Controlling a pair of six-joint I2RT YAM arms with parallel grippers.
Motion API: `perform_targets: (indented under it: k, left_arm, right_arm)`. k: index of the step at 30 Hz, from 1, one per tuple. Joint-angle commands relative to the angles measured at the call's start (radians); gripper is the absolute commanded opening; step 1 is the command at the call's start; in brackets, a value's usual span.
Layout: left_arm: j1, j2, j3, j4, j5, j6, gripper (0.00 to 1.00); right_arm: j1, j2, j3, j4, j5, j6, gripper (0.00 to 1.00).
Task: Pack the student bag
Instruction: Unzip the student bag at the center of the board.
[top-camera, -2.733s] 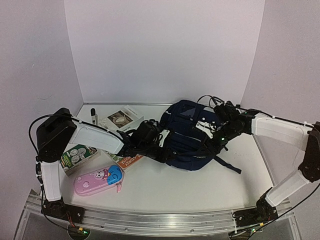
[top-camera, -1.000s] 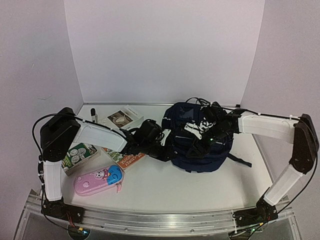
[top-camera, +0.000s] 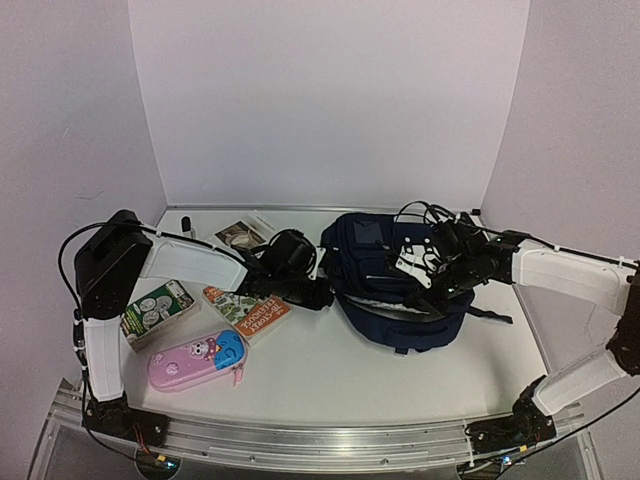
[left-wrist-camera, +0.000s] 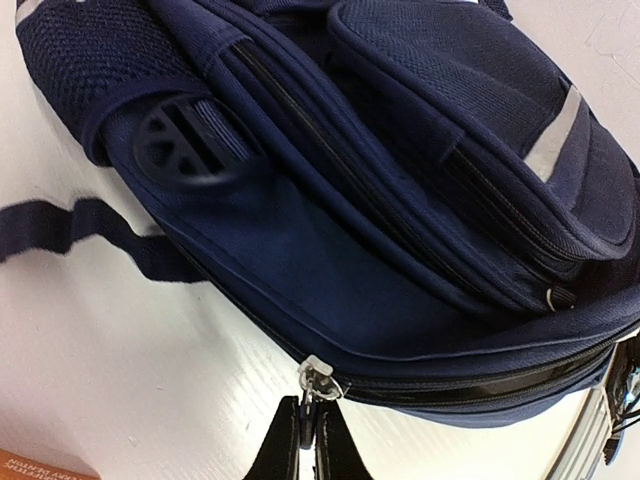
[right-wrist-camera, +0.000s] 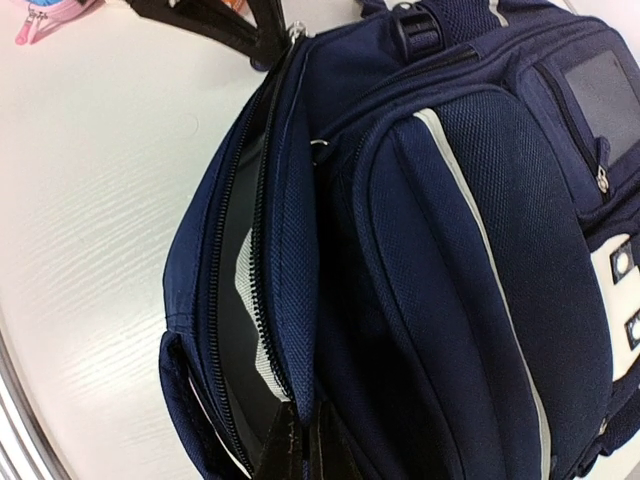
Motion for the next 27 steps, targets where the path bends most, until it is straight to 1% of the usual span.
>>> perform_targets:
  k: [1,8,12,15,19,23,25,27]
  left_arm:
    - [0.062,0.011,0.054,-0.088,-0.12,0.007,0.0]
    - [0.116,0.083,0.124,-0.112,-0.153,0.005,0.0]
    - [0.149,0.131,0.169,-0.101,-0.134,0.01,0.0]
    - [0.164,0.185,0.253,-0.112,-0.094,0.03,0.0]
    - [0.193,0.292,0.458,-0.157,-0.037,0.055,0.0]
    - [0.21,0.462,0.752,-0.263,0.013,0.085,0.0]
    - [0.22,0.53,0.897,-0.306,0.034,0.089,0.0]
    - [0.234,0.561,0.959,-0.319,0.05,0.078,0.02]
  right_arm:
    - [-0.052,-0.067,-0.007,-0.129,0.043,-0.038,0.0]
    - [-0.074,-0.106,-0.004,-0.189,0.032,-0.043,0.0]
    - [-0.08,-0.11,0.002,-0.199,0.008,-0.03,0.0]
    - [-0.079,-0.097,0.02,-0.196,-0.034,-0.001,0.0]
    - [-0.079,-0.03,0.074,-0.165,-0.095,0.06,0.0]
    - [-0.079,0.061,0.139,-0.111,-0.156,0.154,0.0]
    - [-0.079,0.106,0.173,-0.078,-0.152,0.194,0.0]
    - [-0.079,0.161,0.212,-0.038,-0.106,0.226,0.0]
